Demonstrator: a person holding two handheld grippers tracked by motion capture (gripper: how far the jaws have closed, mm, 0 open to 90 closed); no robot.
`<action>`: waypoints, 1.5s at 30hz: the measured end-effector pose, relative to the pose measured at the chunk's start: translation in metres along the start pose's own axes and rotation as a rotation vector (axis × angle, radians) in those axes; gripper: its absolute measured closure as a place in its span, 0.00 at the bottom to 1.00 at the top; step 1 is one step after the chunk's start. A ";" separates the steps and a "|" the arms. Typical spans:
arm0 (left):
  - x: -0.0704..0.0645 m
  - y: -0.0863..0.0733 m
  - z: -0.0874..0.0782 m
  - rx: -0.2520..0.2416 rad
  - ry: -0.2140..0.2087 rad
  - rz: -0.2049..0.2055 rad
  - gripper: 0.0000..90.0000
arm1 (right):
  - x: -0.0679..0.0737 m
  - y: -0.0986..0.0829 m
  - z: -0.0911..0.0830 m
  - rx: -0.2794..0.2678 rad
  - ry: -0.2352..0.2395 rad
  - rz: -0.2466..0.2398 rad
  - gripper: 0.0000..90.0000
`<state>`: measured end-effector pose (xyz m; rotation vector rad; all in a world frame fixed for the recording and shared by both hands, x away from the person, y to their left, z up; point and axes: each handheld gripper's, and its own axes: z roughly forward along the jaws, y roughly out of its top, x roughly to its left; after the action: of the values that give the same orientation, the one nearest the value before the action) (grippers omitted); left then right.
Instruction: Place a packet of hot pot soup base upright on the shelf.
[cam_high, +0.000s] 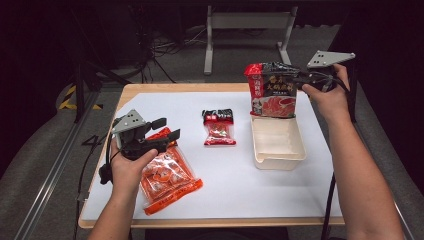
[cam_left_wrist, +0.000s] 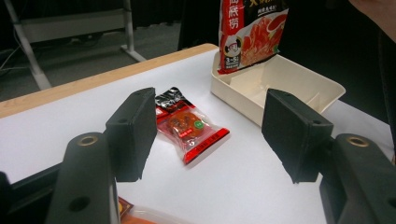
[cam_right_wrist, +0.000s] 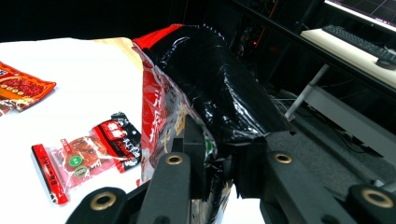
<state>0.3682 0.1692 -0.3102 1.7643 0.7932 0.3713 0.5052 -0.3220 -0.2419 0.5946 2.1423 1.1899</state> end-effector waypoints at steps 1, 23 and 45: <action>0.000 0.000 0.000 0.000 0.000 0.000 0.41 | 0.000 -0.001 0.001 -0.002 0.002 0.003 0.87; 0.002 -0.002 -0.003 -0.002 0.003 -0.013 0.41 | 0.002 -0.021 0.016 0.007 0.002 0.020 0.86; 0.004 0.001 0.003 -0.007 -0.010 -0.008 0.42 | 0.002 -0.063 0.018 0.065 -0.006 0.146 0.83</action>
<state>0.3727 0.1696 -0.3110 1.7548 0.7905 0.3595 0.5102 -0.3411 -0.3039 0.7939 2.1697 1.1966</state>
